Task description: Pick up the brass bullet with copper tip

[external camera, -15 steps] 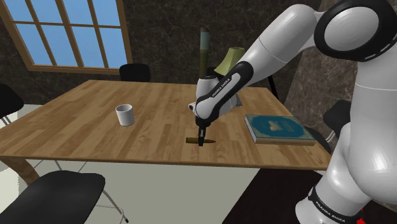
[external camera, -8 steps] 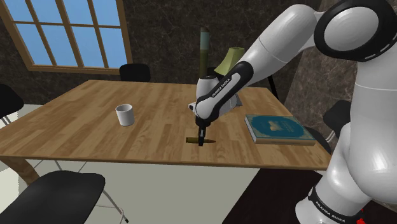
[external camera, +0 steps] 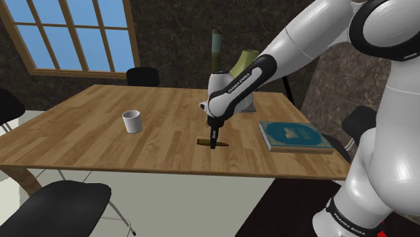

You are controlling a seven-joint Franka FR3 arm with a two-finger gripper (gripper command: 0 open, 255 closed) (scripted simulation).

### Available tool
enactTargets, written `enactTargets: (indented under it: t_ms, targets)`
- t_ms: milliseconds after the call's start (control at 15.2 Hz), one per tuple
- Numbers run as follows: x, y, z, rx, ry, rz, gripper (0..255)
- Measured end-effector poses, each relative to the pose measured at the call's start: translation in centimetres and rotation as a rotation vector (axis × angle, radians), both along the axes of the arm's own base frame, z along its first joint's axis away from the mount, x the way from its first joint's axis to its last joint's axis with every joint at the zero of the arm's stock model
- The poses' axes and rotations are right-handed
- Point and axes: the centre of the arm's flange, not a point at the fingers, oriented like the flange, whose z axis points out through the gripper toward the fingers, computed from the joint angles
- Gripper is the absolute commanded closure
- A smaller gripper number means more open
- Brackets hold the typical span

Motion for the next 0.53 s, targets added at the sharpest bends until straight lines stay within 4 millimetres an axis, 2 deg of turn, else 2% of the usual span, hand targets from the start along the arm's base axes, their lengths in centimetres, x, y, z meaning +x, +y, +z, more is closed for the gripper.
enactTargets:
  t_ms: [528]
  targets:
    - [0.0,-0.1,3.9,0.0,0.0,0.0,255]
